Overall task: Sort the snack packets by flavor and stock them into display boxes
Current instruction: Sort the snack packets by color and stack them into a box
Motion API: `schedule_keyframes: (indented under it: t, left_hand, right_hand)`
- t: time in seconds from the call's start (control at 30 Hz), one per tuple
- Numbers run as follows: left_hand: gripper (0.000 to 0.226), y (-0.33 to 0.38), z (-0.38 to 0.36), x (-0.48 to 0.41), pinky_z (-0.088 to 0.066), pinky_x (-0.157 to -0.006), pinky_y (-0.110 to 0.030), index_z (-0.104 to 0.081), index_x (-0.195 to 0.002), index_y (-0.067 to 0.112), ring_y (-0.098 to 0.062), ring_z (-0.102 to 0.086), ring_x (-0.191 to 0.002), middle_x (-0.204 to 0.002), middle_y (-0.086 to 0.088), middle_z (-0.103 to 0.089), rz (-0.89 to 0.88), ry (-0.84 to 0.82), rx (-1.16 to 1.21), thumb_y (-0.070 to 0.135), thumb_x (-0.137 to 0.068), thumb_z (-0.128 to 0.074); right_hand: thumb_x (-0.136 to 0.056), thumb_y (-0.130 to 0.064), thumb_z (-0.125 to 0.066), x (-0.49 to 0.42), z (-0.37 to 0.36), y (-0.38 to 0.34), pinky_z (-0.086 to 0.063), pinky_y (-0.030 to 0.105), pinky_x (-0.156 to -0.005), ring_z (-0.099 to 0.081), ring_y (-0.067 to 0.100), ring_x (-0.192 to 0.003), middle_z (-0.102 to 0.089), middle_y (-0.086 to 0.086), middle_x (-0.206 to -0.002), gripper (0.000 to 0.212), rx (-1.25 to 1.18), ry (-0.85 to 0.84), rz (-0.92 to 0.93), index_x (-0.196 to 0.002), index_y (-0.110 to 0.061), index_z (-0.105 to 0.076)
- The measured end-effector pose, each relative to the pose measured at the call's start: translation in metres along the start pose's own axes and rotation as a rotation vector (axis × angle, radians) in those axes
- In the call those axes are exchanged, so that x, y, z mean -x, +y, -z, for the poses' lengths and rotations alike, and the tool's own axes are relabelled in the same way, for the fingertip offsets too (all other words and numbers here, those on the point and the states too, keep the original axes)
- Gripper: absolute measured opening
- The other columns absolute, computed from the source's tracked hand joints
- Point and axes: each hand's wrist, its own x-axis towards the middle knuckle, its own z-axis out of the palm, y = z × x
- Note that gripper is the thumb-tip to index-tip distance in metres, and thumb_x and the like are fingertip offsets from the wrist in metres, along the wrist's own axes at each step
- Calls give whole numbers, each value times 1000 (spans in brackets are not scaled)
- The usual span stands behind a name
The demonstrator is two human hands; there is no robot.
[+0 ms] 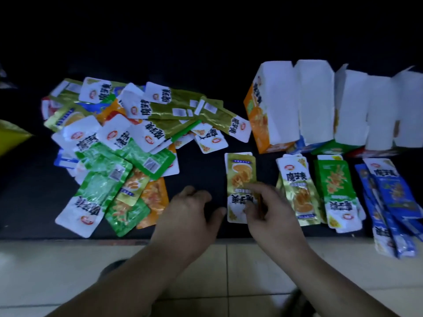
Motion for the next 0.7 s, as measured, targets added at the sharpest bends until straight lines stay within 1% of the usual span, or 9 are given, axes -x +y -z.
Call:
schedule_keyframes:
  t: [0.1, 0.17, 0.23, 0.3, 0.37, 0.43, 0.53, 0.63, 0.7]
  left_hand:
    - [49, 26, -23, -17, -52, -71, -34, -58, -101, 25, -18, -57, -99, -99, 5, -52, 63, -57, -175, 71, -85, -62]
    - [49, 37, -29, -22, -48, -67, -34, -50, -97, 25, -21, -56, -100, -96, 5, -47, 91, -69, -190, 70, -83, -66]
    - [46, 41, -32, -23, -42, -62, -34, -46, -92, 27, -23, -56, -93, -90, 8, -44, 141, -45, -106, 61, -80, -75]
    - [39, 39, -24, -19, -42, -59, -33, -49, -88, 31, -18, -56, -82, -86, 12, -48, 153, 14, -33, 51, -79, -81]
    - [29, 45, -15, -16, -44, -54, -32, -54, -83, 33, -10, -58, -69, -78, 10, -59, 157, 52, 91, 36, -83, -83]
    - [18, 58, -1, -15, -47, -51, -33, -63, -84, 34, -12, -64, -67, -75, 8, -69, 196, 76, 270, 25, -90, -78]
    - [13, 89, 26, -17, -54, -60, -38, -72, -90, 37, -18, -68, -69, -76, 4, -74, 126, 106, 366, 24, -92, -73]
    - [17, 122, 50, -30, -55, -64, -21, -78, -91, 34, -4, -71, -74, -79, 13, -75, -16, -117, 377, 18, -92, -72]
    - [16, 144, 54, -47, -57, -71, -18, -79, -98, 29, 0, -73, -81, -87, 17, -77, -81, -320, 351, 16, -93, -72]
  right_hand:
    - [-101, -15, -58, 4, 11, 4, -53, 29, -96, -60, 0, -116, -63, -15, -130, 43, -223, -104, -134, -134, -43, -56]
    - [-102, -10, -56, 7, 18, 12, -44, 35, -114, -47, 2, -138, -52, -15, -149, 51, -297, -178, -161, -137, -47, -53]
    - [-104, -7, -53, 11, 32, 15, -37, 26, -118, -35, -7, -143, -41, -24, -155, 57, -392, -270, -171, -131, -57, -50]
    - [-105, -8, -52, 14, 41, 11, -41, 9, -106, -42, -24, -124, -46, -39, -139, 56, -438, -315, -159, -121, -62, -49]
    - [-104, -11, -56, 18, 52, 15, -43, 7, -103, -48, -25, -112, -54, -36, -126, 47, -448, -235, -139, -118, -56, -54]
    - [-101, -9, -60, 23, 61, 17, -48, 10, -98, -56, -16, -112, -62, -22, -121, 38, -450, -110, -76, -121, -41, -62]
    - [-95, -17, -65, 31, 78, 20, -52, 13, -85, -56, -3, -118, -59, -16, -125, 37, -388, 84, 104, -129, -33, -63]
    - [-89, -31, -71, 33, 98, 25, -58, 27, -82, -39, -1, -140, -40, -22, -147, 57, -279, 170, 188, -141, -41, -52]
    - [-91, -27, -74, 31, 110, 27, -57, 23, -83, -50, -8, -129, -54, -24, -138, 47, -336, 63, 91, -132, -43, -59]
